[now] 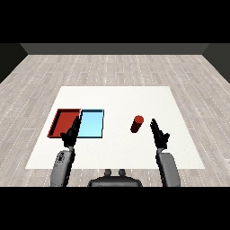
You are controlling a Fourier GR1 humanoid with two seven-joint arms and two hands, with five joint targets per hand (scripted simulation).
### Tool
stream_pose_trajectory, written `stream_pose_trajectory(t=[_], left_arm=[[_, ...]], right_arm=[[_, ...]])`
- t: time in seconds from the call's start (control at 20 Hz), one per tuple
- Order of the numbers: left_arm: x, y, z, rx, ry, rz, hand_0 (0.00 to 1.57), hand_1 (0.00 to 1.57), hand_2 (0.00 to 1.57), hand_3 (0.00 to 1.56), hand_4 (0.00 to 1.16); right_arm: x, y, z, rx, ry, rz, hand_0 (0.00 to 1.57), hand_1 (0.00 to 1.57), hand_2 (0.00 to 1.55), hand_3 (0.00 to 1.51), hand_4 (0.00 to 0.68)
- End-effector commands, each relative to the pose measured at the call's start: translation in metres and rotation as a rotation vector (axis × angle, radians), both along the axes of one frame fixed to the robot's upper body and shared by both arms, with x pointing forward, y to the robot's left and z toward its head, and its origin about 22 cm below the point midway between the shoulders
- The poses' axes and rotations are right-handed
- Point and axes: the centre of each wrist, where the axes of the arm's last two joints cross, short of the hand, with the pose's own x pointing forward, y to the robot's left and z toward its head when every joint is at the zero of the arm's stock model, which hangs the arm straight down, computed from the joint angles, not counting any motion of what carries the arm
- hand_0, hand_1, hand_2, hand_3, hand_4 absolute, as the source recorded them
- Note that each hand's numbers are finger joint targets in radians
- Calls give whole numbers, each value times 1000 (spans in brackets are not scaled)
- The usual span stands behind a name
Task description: Pick the red can and put it in the red box
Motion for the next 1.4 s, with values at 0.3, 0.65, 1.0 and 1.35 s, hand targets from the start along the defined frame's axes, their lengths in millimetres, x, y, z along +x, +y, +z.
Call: stream_pose_trajectory(t=[0.3, 0.65, 1.0, 1.35], left_arm=[[2, 4, 29, -39, -307, 42, 0, 0, 0, 0, 0], [-18, 16, 10, -62, -347, 33, 0, 0, 0, 0, 0], [-2, 7, -19, -57, -370, 46, 0, 0, 0, 0, 0], [-12, 12, 5, -58, -362, 26, 0, 0, 0, 0, 0]], right_arm=[[33, -26, 29, 121, -254, 73, 0, 0, 0, 0, 0], [39, -58, 7, 140, -288, 118, 0, 0, 0, 0, 0], [18, -70, -12, 138, -284, 94, 0, 0, 0, 0, 0], [41, -76, 7, 166, -279, 92, 0, 0, 0, 0, 0]])
